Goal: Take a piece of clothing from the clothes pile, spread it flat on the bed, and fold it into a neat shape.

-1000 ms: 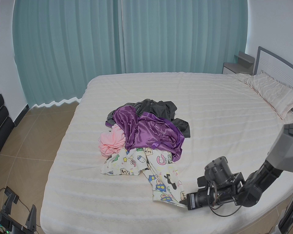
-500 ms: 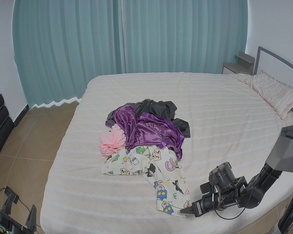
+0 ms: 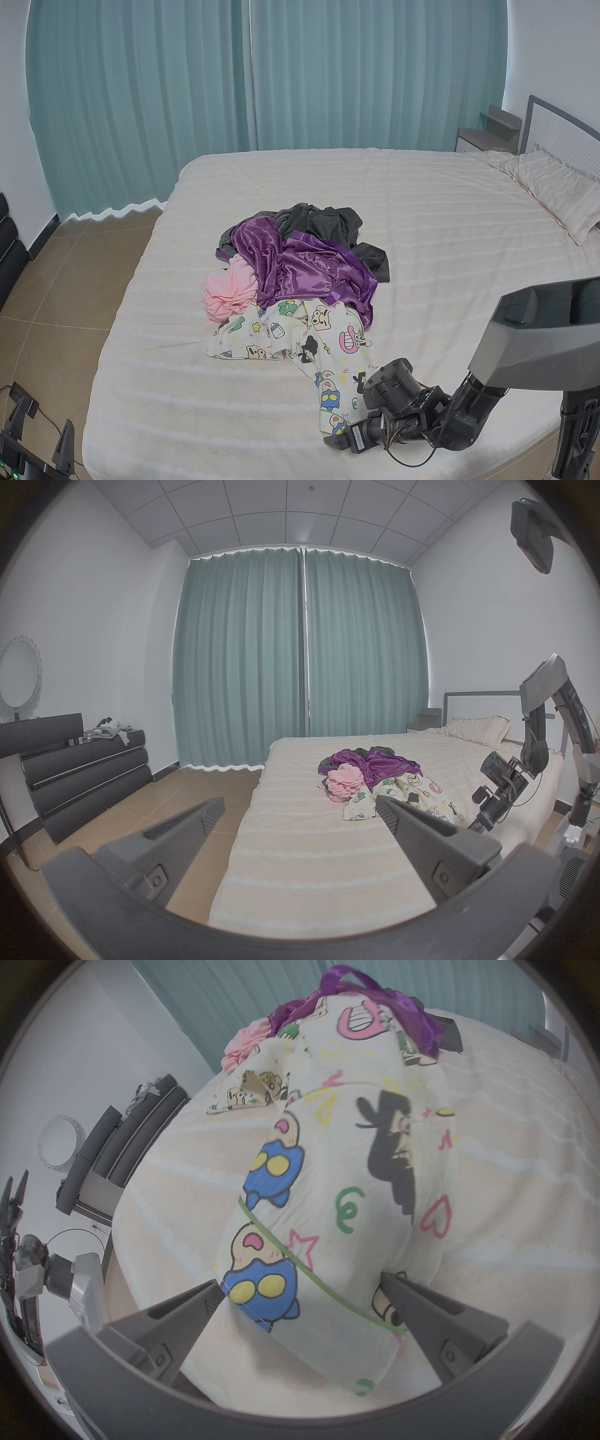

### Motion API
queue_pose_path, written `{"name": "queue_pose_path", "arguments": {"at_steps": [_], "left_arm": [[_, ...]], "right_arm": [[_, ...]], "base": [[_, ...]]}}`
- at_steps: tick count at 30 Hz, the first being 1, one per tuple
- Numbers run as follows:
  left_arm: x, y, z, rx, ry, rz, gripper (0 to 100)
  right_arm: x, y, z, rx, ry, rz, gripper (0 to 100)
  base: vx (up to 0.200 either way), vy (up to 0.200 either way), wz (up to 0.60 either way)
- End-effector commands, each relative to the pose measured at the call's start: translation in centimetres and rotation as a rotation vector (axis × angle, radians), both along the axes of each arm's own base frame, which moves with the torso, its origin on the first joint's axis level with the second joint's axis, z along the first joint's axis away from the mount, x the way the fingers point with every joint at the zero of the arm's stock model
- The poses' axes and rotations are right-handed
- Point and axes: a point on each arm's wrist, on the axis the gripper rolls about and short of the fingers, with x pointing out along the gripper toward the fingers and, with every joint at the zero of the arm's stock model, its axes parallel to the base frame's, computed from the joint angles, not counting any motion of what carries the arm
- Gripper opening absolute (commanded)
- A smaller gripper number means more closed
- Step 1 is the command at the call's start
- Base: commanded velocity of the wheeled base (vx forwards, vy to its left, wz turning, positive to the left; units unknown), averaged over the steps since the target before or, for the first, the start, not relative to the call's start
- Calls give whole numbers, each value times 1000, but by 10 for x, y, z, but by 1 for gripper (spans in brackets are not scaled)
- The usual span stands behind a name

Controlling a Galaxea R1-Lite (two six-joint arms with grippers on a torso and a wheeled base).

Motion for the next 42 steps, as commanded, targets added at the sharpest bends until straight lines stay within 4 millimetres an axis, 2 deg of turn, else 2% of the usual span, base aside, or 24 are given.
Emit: {"name": "queue_pose_path", "arguments": {"at_steps": [1,3,5,6,9,13,19,24,28,30,32,38,39,42], "left_arm": [[0,0,-5,0,1,2,100],[0,0,-5,0,1,0,100],[0,0,-5,0,1,0,100],[0,0,-5,0,1,0,100],[0,0,-5,0,1,0,100],[0,0,-5,0,1,0,100],[0,0,-5,0,1,0,100],[0,0,-5,0,1,0,100],[0,0,-5,0,1,0,100],[0,0,-5,0,1,0,100],[0,0,-5,0,1,0,100],[0,0,-5,0,1,0,100],[0,0,-5,0,1,0,100],[0,0,-5,0,1,0,100]], "right_arm": [[-2,6,-7,-18,12,3,100],[6,-4,14,17,-21,-38,100],[6,-5,16,19,-23,-42,100],[5,-12,29,27,-29,-57,100],[1,-21,42,27,-13,-82,100],[-7,-25,42,37,30,-136,100],[-15,-29,32,9,78,-147,100],[-19,-25,30,4,90,-143,100],[-21,-11,23,-9,81,-114,100],[-17,2,17,-11,68,-112,100],[-8,13,19,29,53,-152,100],[-5,26,16,19,75,-164,100],[0,33,16,25,58,-176,100],[5,39,10,3,32,-201,100]], "base": [[0,0,0],[0,0,0],[0,0,0],[0,0,0],[0,0,0],[0,0,0],[0,0,0],[0,0,0],[0,0,0],[0,0,0],[0,0,0],[0,0,0],[0,0,0],[0,0,0]]}}
